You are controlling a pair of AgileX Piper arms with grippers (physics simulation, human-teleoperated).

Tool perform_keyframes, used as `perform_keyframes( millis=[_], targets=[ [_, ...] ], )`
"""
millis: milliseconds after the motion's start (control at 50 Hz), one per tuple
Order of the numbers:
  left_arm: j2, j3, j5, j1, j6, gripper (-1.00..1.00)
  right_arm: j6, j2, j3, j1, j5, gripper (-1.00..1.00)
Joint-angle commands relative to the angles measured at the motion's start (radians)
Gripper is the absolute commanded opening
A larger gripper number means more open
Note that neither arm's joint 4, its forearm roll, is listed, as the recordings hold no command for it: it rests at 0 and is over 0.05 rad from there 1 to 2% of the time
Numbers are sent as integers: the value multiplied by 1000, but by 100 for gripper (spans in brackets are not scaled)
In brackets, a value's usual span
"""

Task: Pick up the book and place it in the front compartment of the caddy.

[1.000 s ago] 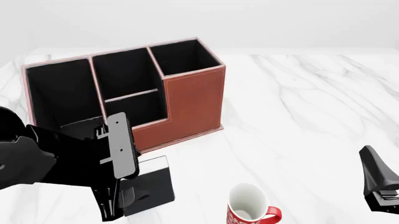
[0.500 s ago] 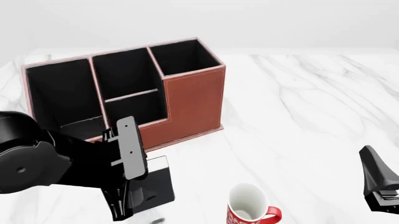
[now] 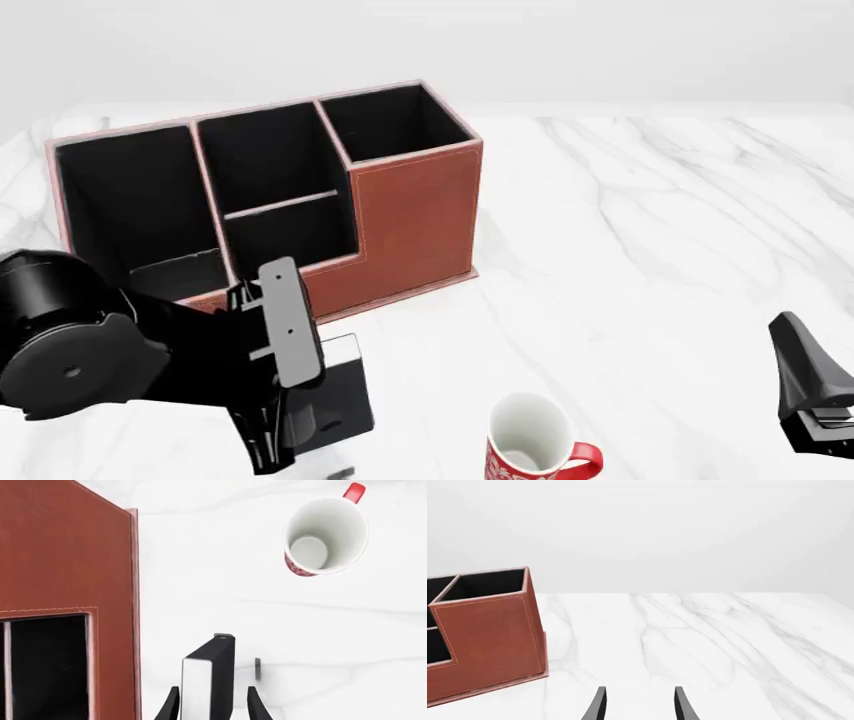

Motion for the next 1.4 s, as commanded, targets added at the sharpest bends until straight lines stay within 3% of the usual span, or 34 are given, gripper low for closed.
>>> perform_keyframes(
  millis=[20,220,240,380,440,540,820,1400],
  targets=[
    [-58,15,6,9,-12,100,-1,-4,1,-2,1,100],
    [-51,24,1,2,-22,100,-2,-3,1,-2,1,100],
    [-52,24,5,1,-23,-100,-2,-4,1,-1,1,100],
    [-77,11,28,8,16,-100,-1,-3,1,-2,1,100],
    [-109,-14,44,18,63,-100,-2,-4,1,-2,1,100],
    [-158,-77,101,57,162,-100,-2,-3,1,-1,1,100],
    [-217,-223,234,131,275,-100,-1,-4,1,-2,1,100],
    [-54,-459,192,314,443,-100,-2,-4,1,-2,1,100]
  ],
)
